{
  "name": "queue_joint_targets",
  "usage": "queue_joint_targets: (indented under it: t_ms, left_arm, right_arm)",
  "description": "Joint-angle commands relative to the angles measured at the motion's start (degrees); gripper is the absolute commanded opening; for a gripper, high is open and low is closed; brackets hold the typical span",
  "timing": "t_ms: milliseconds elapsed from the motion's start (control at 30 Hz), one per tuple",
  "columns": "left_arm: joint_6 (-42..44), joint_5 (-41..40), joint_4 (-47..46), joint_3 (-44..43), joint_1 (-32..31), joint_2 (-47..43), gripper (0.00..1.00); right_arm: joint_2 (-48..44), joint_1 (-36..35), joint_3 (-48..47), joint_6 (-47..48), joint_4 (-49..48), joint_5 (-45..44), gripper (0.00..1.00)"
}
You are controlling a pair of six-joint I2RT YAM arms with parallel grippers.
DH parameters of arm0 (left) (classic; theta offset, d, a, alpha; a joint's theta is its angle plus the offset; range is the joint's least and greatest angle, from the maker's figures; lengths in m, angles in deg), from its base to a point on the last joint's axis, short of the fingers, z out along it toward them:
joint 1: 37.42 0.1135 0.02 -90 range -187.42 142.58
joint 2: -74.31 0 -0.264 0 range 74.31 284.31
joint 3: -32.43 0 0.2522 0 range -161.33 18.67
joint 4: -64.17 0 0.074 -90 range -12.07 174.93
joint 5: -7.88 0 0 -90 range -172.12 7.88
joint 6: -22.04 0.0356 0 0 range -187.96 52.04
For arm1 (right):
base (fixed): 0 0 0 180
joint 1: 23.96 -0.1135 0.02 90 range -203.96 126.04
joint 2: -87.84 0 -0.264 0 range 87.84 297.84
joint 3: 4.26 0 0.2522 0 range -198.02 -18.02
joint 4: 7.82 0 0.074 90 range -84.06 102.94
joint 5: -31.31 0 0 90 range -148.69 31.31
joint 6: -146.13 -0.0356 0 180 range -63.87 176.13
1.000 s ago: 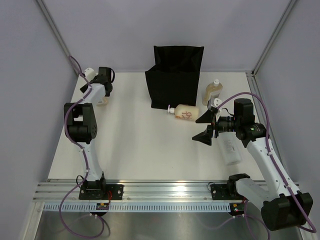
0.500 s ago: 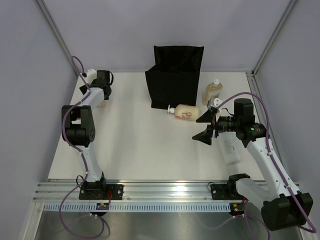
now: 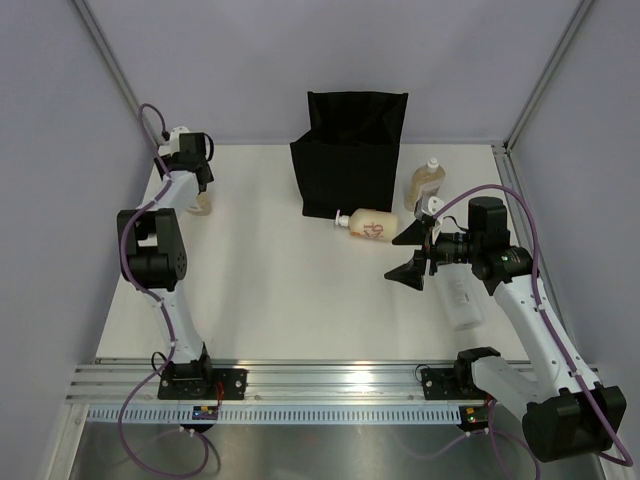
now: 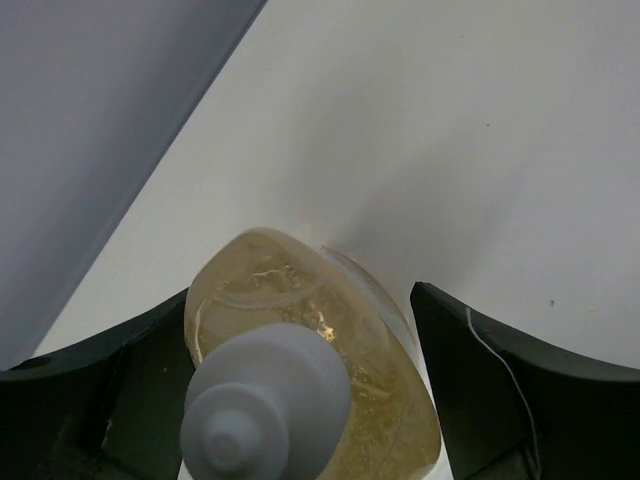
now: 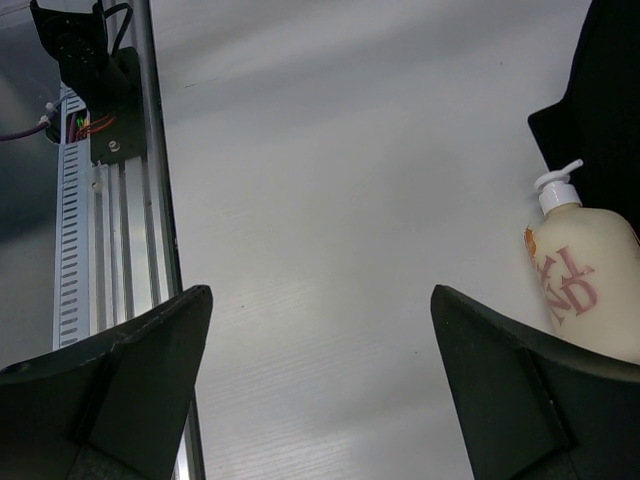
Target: Place the personal care products into the canvas bag
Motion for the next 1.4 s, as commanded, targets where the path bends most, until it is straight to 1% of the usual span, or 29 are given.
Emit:
queue_joint_targets:
  t_ms: [0,67,133,167,267,300,367,400,467,500,533,567,600,667,700,767,800,867,1033,1167,1367]
  left_arm:
    - [4.3,0.8,-2.8,-3.1,0.0,2.0,0.79]
    - [5.1,2.4,-3.1,-2.9,0.0,2.2,0.71]
    - [5.4,5.2,-3.6,-1.9,0.0,1.9,0.58]
    - [5.4,7.1,-3.7,-1.6,0.1,1.5,0.43]
    - [5.1,10.2,-3.5,-0.4,0.1,0.0,0.13]
    - [4.4,12.7,-3.5,-0.1,0.0,-0.6,0.0]
    - [3.0,15.5,-3.0,0.8,0.0,-3.1,0.0]
    - [0.7,19.0,-2.9,1.1,0.0,-4.2,0.0]
    - [-2.2,22.2,-2.0,2.0,0.1,-6.3,0.0]
    - [-5.4,25.5,-1.7,2.3,0.1,-8.2,0.0]
    - [-6.9,26.9,-0.8,2.7,0.1,-9.1,0.0]
    - [-8.6,28.2,-0.6,3.8,0.1,-10.0,0.0]
    - [-11.5,31.4,-0.6,4.6,0.0,-10.9,0.0]
    - [-14.2,35.3,-0.5,6.2,0.1,-12.9,0.0]
    - [-16.4,39.4,-0.8,8.0,0.1,-13.4,0.0]
    - [-18.6,43.3,-1.7,10.1,0.0,-14.5,0.0]
    - [-19.4,46.8,-2.4,12.5,0.0,-15.0,0.0]
    - [-21.5,48.9,-3.9,14.9,0.0,-16.2,0.0]
    - [-21.4,52.9,-5.1,19.9,0.0,-18.7,0.0]
    - [-23.6,59.2,-6.7,21.0,0.0,-21.5,0.0]
    - [-29.9,65.4,-11.3,23.2,0.1,-25.9,0.0]
  right_arm:
    - [-0.3,0.3,-0.9,1.1,-1.1,-0.4,0.99]
    - [-0.3,0.3,-0.9,1.3,-1.2,-0.8,1.0]
    - [-0.3,0.3,-0.9,1.3,-1.2,-1.1,1.0]
    - [-0.2,0.2,-0.8,1.4,-1.2,-1.2,0.99]
    - [-0.2,0.3,-0.9,1.7,-1.0,-1.5,1.0]
    - [-0.2,0.3,-0.9,1.8,-1.0,-1.9,0.99]
    - [-0.4,0.3,-0.9,2.1,-0.9,-2.3,1.0]
    - [-0.5,0.3,-0.9,2.2,-0.7,-2.8,0.99]
    - [-0.8,0.4,-0.8,2.5,-0.7,-3.2,0.99]
    - [-0.9,0.4,-0.7,2.5,-0.7,-3.4,1.0]
    - [-0.9,0.5,-0.6,2.6,-0.7,-3.5,0.99]
    - [-1.0,0.7,-0.5,2.7,-0.8,-3.5,0.99]
    - [-1.1,1.2,-0.4,2.6,-0.7,-3.5,1.0]
    - [-1.2,1.8,-0.1,2.6,-0.8,-3.4,0.99]
    - [-1.2,2.5,0.2,2.5,-1.0,-3.4,0.99]
    - [-1.3,3.2,0.6,2.5,-1.0,-3.2,0.99]
    - [-1.4,3.3,0.9,2.5,-1.3,-3.0,1.0]
    - [-1.5,3.9,1.3,2.5,-1.4,-2.9,0.99]
    - [-1.2,4.8,1.8,2.4,-1.7,-3.0,1.0]
    - [-0.4,5.1,1.8,2.5,-1.8,-3.1,0.99]
    - [0.1,5.6,1.9,2.5,-1.7,-3.3,0.99]
